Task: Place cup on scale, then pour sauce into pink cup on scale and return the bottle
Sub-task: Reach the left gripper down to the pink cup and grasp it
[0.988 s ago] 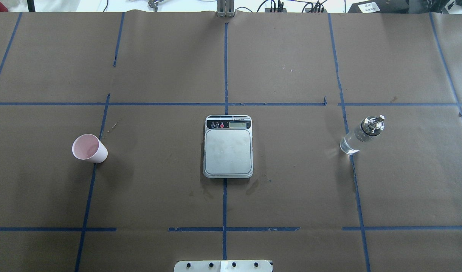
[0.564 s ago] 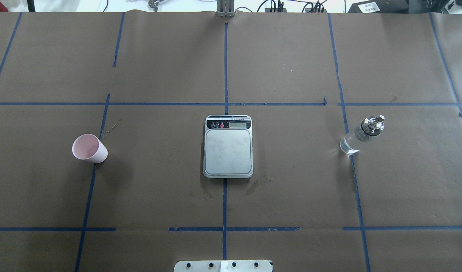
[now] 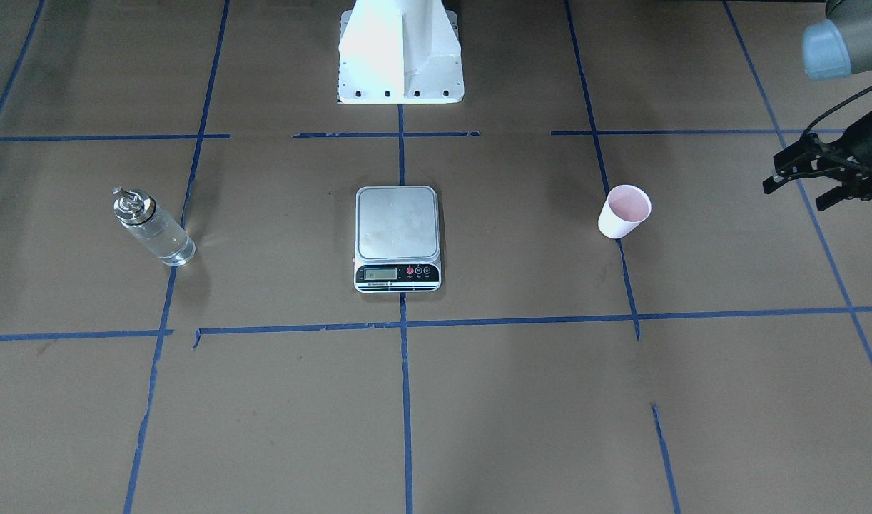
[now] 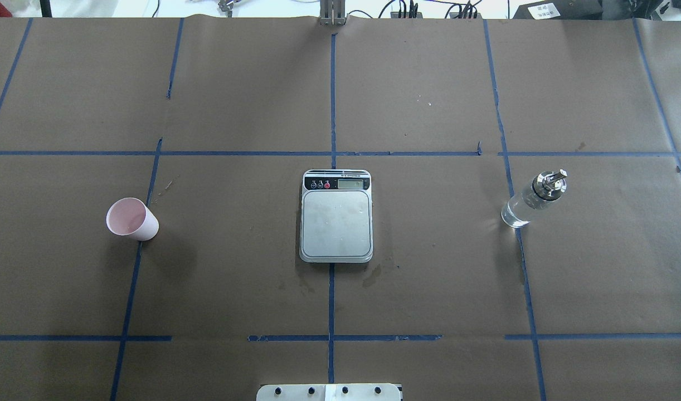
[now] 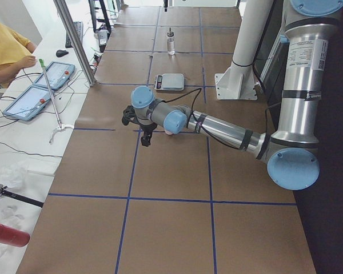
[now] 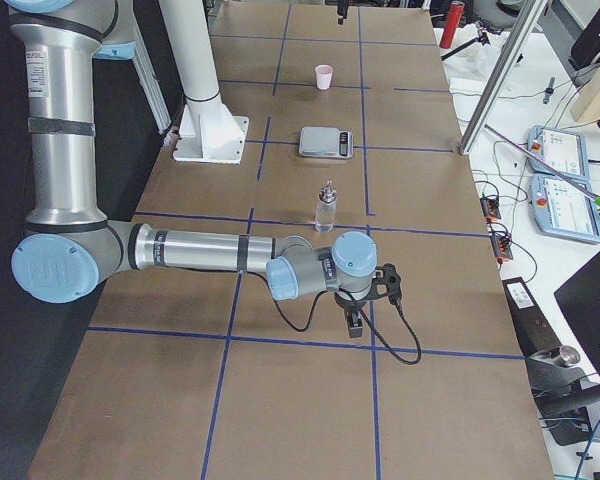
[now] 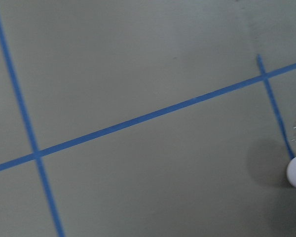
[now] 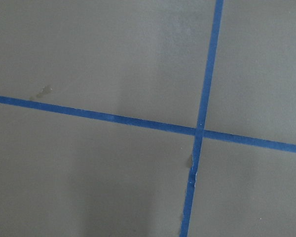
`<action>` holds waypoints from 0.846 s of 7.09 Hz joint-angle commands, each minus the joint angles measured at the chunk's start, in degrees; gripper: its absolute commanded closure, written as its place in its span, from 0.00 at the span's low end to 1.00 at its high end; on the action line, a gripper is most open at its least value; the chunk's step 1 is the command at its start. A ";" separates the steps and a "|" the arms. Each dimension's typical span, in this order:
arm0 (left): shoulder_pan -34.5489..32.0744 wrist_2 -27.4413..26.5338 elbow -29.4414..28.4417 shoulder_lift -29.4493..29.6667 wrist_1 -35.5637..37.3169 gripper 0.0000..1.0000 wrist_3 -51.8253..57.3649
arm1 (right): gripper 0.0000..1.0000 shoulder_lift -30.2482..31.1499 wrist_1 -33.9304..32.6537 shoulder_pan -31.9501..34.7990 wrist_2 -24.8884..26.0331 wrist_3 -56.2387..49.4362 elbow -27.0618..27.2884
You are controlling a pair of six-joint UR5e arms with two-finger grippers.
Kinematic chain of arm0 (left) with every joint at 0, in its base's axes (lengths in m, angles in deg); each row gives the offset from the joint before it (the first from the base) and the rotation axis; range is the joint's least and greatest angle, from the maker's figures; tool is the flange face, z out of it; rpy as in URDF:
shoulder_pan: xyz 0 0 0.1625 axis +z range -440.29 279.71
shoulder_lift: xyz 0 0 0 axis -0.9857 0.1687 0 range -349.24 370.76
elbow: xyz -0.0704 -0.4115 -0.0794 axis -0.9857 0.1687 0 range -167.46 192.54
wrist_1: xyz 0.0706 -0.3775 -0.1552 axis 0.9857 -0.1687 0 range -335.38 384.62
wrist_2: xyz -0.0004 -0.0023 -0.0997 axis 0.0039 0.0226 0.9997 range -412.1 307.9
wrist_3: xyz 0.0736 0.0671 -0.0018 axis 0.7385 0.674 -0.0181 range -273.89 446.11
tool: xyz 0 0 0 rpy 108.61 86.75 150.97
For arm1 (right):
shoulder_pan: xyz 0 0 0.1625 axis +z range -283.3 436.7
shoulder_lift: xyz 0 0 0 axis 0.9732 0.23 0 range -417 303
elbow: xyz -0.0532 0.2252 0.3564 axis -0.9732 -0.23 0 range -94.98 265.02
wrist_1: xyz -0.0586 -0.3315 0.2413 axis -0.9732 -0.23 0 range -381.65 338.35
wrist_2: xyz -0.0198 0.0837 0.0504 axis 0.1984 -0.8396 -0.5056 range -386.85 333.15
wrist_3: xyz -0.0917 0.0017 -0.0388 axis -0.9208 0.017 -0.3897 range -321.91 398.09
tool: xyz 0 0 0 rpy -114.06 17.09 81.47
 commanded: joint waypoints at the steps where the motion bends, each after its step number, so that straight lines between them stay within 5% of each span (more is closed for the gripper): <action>1: 8.30 -4.58 0.14 1.17 -2.86 0.00 -14.12 | 0.00 0.19 2.76 -0.47 -0.50 0.26 -0.14; 6: 19.85 -9.54 -4.78 7.59 -2.96 0.04 -22.52 | 0.00 0.19 2.94 -0.65 -0.24 0.17 0.13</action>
